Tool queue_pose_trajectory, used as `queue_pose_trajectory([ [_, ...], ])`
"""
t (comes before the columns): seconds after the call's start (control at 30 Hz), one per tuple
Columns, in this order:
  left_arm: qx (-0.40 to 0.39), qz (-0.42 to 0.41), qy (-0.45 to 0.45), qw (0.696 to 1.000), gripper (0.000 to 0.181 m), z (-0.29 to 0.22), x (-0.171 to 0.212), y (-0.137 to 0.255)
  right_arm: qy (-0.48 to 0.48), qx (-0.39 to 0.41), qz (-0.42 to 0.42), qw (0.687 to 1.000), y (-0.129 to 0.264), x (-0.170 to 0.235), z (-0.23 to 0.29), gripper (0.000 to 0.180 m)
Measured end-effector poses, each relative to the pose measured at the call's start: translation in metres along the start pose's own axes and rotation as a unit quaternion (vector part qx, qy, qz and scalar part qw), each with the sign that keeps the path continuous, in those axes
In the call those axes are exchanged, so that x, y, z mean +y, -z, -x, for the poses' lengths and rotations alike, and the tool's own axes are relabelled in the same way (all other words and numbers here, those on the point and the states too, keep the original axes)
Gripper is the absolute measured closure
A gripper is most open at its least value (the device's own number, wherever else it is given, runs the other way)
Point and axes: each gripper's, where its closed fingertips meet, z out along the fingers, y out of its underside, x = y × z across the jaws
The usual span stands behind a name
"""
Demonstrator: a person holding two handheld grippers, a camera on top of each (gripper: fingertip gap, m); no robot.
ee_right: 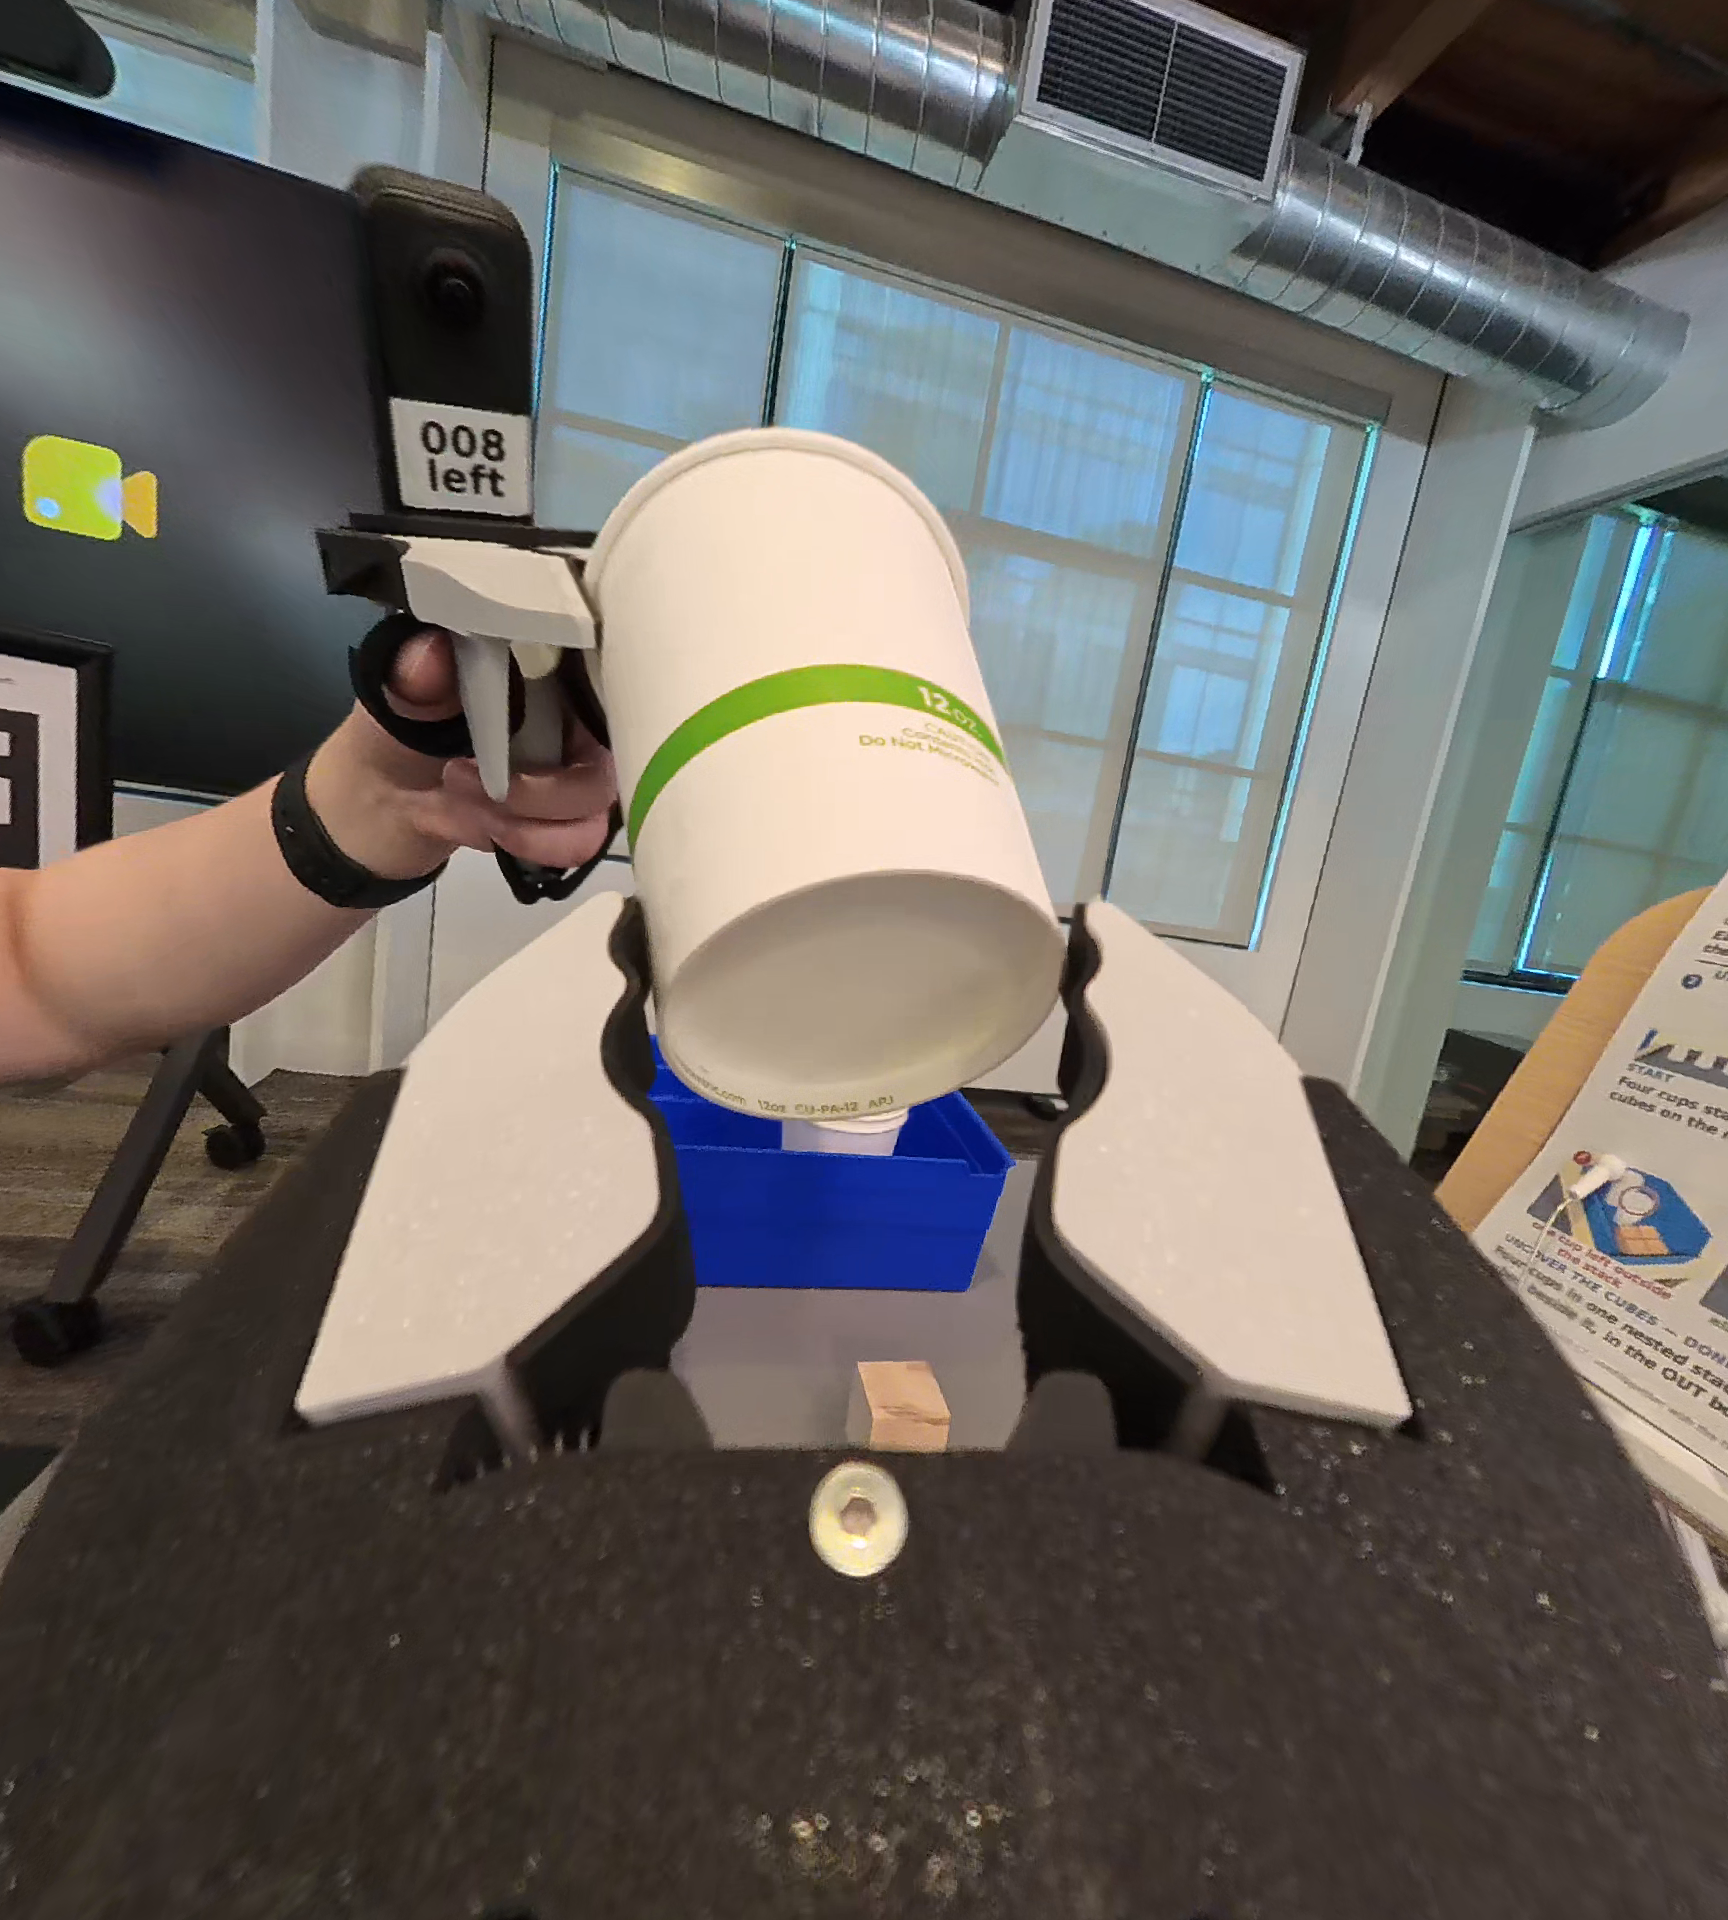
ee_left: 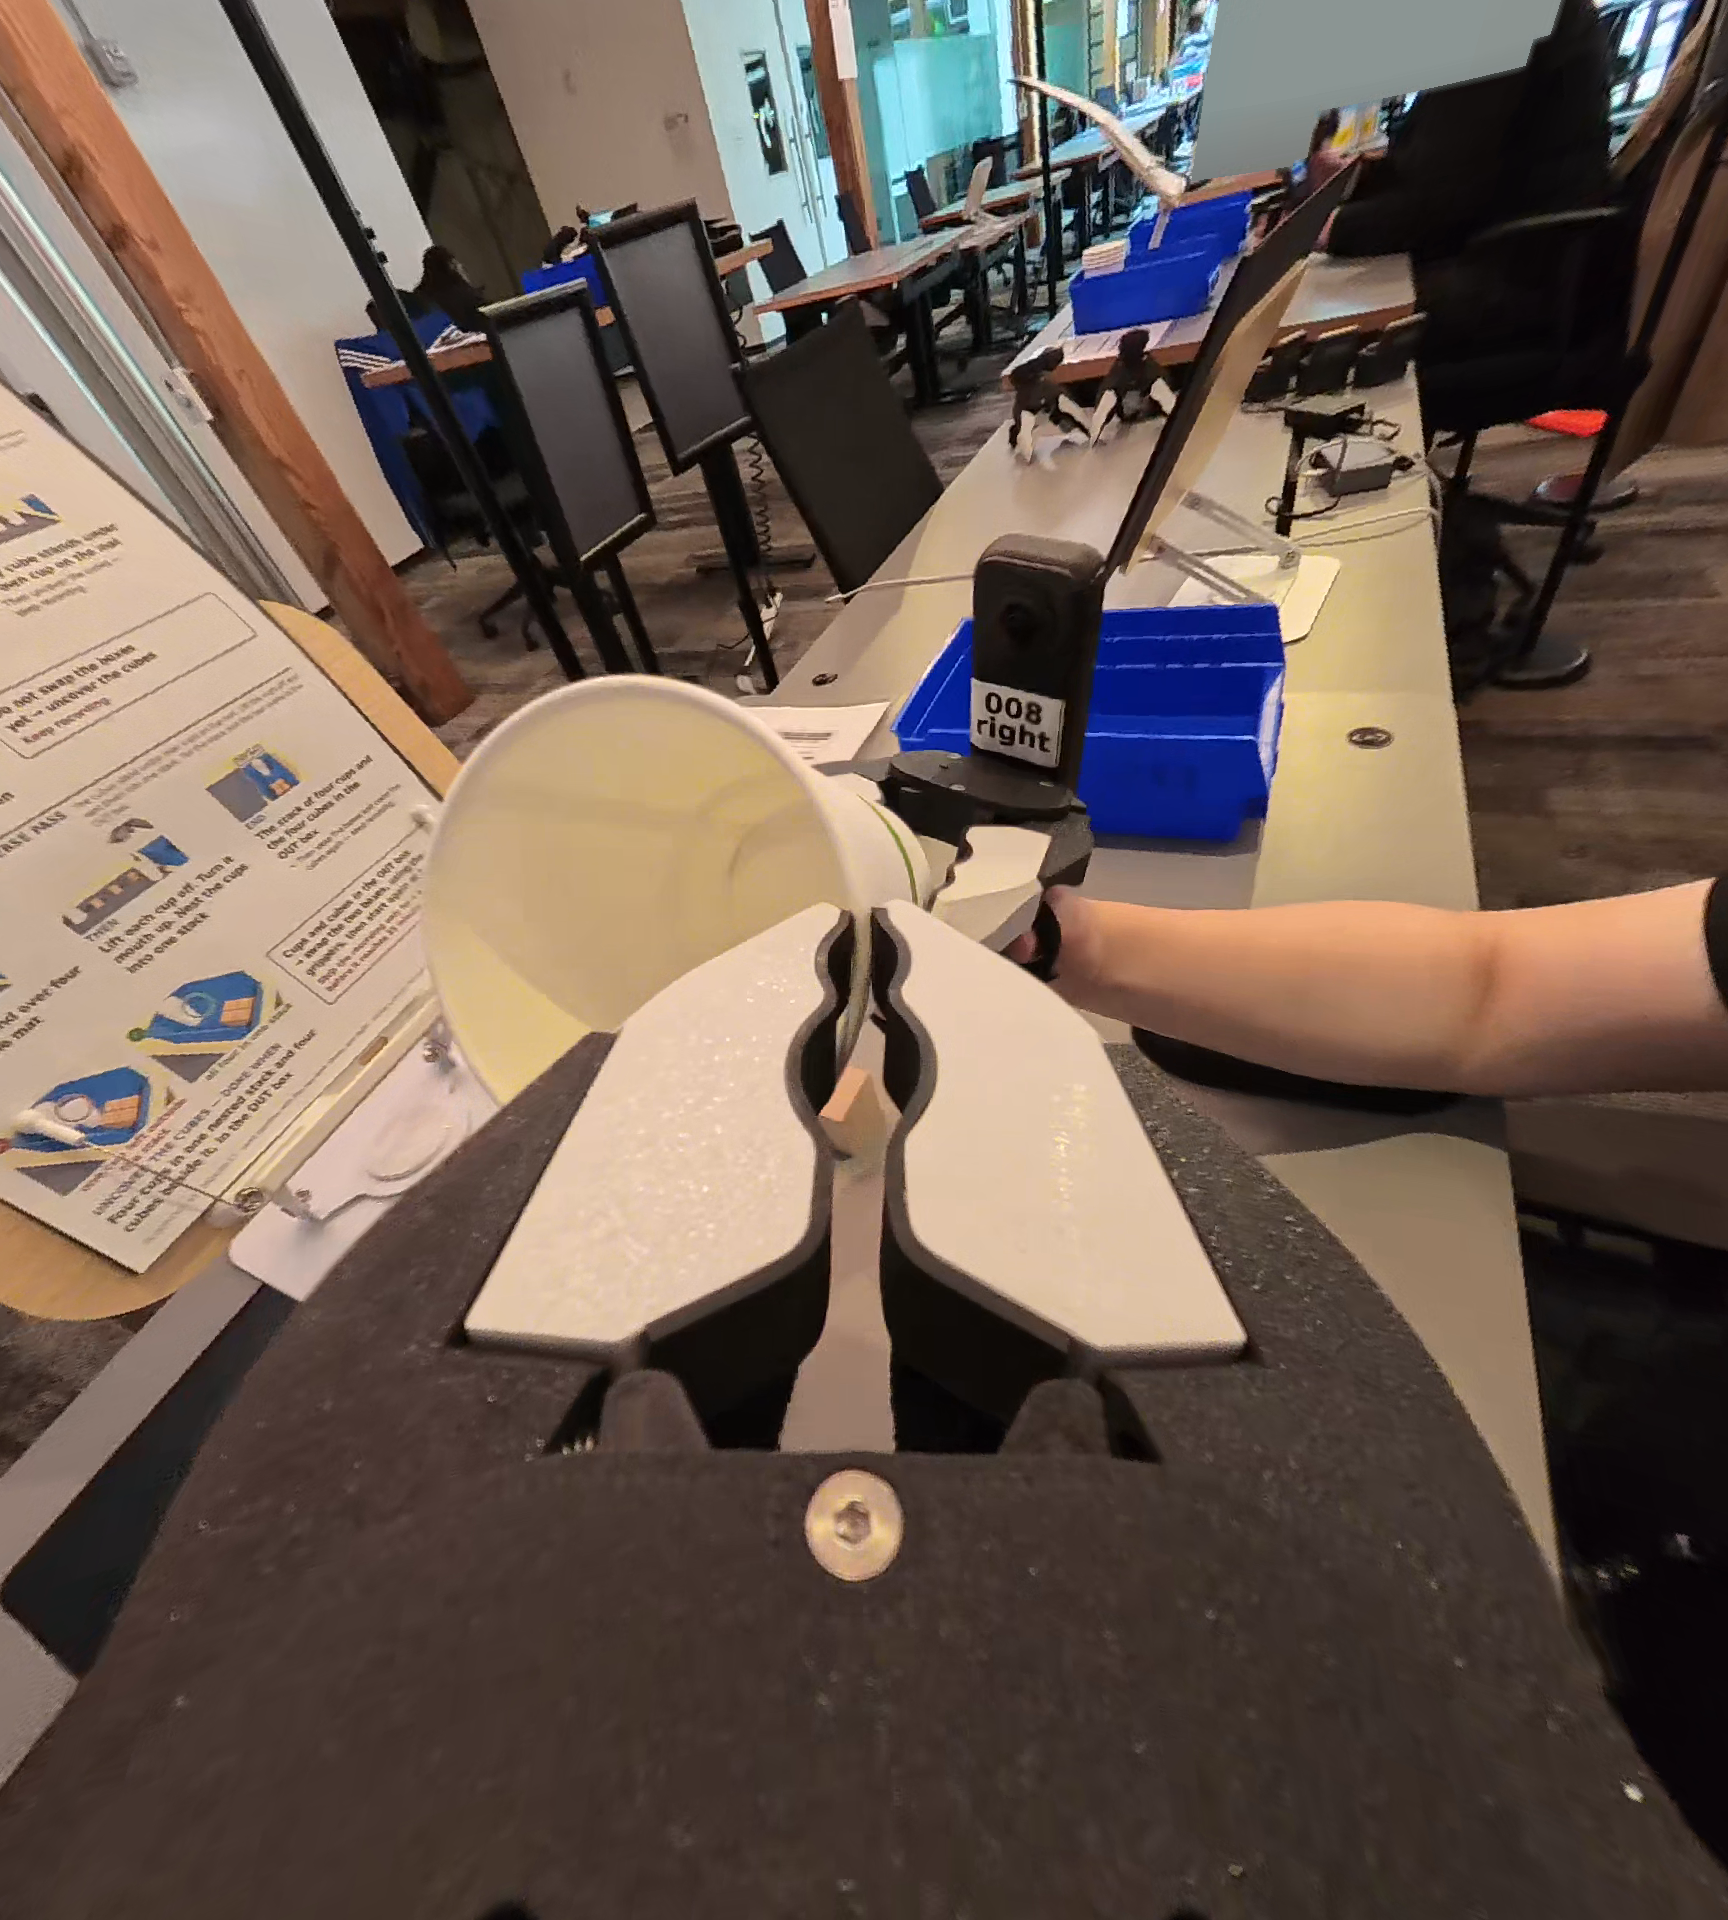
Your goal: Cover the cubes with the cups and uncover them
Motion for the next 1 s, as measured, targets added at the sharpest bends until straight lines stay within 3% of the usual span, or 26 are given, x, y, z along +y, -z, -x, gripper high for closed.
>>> queue_pose_trajectory([
  [0.53, -0.018, 0.024, -0.004, 1.000, 0.166, 0.008, 0.017, 0.004, 0.098, 0.019, 0.036, 0.994, 0.003, 0.000, 0.002, 0.105],
  [0.77, 0.039, 0.009, 0.012, 0.999, 0.176, -0.013, 0.013, 0.004, 0.143, -0.001, 0.030, 0.989, 0.004, -0.002, 0.014, 0.105],
  [1.0, 0.046, 0.001, 0.014, 0.999, 0.176, -0.017, 0.009, 0.005, 0.176, 0.006, 0.005, 0.984, 0.006, -0.014, 0.019, 0.105],
])
